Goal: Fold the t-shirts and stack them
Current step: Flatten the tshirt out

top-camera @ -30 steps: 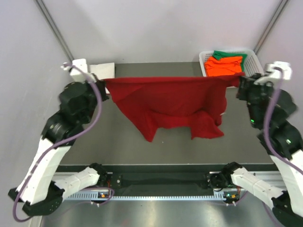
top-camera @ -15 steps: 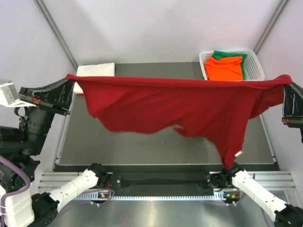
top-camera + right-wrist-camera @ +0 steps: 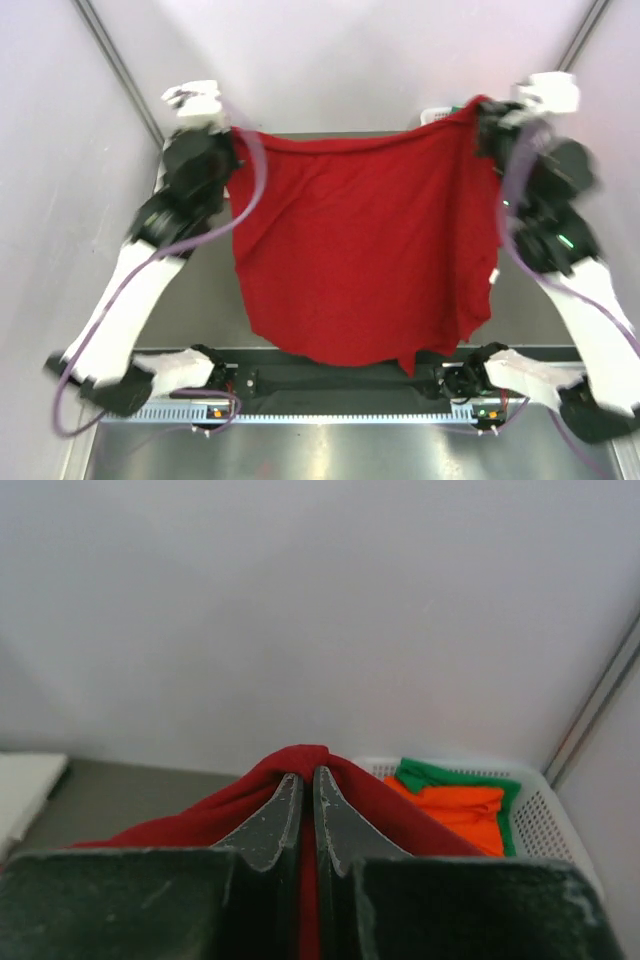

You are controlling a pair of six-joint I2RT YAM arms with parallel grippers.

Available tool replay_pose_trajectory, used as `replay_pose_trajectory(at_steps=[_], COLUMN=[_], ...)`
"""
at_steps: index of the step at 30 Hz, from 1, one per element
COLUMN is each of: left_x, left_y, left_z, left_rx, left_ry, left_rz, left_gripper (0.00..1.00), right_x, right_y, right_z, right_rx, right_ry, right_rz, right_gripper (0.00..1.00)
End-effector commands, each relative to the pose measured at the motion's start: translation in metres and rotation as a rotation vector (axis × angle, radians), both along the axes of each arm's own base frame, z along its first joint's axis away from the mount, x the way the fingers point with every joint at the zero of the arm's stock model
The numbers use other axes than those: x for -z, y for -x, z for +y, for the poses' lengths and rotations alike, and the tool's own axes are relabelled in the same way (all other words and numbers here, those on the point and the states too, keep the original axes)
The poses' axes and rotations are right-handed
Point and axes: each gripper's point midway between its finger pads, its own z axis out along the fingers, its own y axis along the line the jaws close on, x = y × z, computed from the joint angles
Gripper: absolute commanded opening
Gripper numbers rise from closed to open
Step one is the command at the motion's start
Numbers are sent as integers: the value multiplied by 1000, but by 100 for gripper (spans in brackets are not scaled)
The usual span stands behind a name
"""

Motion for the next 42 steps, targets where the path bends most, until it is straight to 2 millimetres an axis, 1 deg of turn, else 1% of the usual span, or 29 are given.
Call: replay_pose_trajectory(at_steps=[1,2,3,5,6,7,11,12,13,14,15,16,18,19,20,21,23,24,26,27,28,29,30,31,33,34,35,37,42], left_x=[61,74,108,124,155,163,211,214,212,231,231,233,252,250,252,253,250,248,260,239,262,265,246,274,271,295,292,325,380], left_y=[-64,-77,-103,-130,-149,-159,-211,-222,-232,-239,-245,-249,-257,-257,-258,-257,-243,-236,-210,-195,-175,-160,-141,-118,-84,-60,-44,-5,48], left_z=[40,44,42,56,56,68,85,86,88,89,90,91,91,92,91,90,90,91,93,94,94,94,93,86,84,89,89,95,86], left_rx=[-218,-234,-244,-301,-312,-364,-423,-418,-410,-425,-434,-435,-437,-439,-442,-439,-446,-454,-470,-468,-479,-475,-459,-432,-409,-436,-459,-526,-508], left_ry=[-113,-52,-63,-93,-140,-163,-202,-196,-191,-208,-208,-221,-240,-243,-238,-233,-210,-199,-165,-129,-94,-69,-18,37,100,109,177,225,428], left_rz=[186,233,323,335,391,399,469,449,440,471,456,454,486,497,508,519,551,560,625,597,648,666,633,702,710,773,764,876,1035], left_gripper=[0,0,0,0,0,0,0,0,0,0,0,0,0,0,8,34,51,59,62,63,66,66,66,67,71,72,71,69,61], right_x=[39,40,65,87,122,116,162,198,187,194,224,214,241,226,245,246,264,249,278,289,294,297,277,304,310,314,317,332,378], right_y=[-79,-96,-132,-167,-201,-216,-286,-307,-317,-325,-339,-345,-358,-361,-359,-358,-345,-332,-307,-278,-263,-246,-222,-199,-156,-142,-128,-93,-17], right_z=[25,33,46,56,66,70,89,95,98,101,106,107,113,113,107,104,88,79,62,53,47,45,41,38,40,41,46,47,51], right_rx=[-23,-78,-105,-141,-151,-161,-212,-220,-225,-232,-242,-244,-252,-248,-215,-196,-125,-85,-21,-10,2,12,6,8,-45,-64,-104,-133,-172], right_ry=[81,79,99,128,144,141,138,144,136,124,123,113,107,96,92,83,67,38,6,7,1,-34,-54,-53,-91,-106,-133,-151,-268], right_rz=[39,18,72,110,168,150,196,249,217,222,266,245,298,280,370,393,510,525,644,725,759,790,784,861,915,941,973,1059,1230], right_gripper=[0,0,0,0,0,0,0,0,0,0,0,1,13,18,31,39,60,70,81,83,84,96,100,100,100,100,100,100,100])
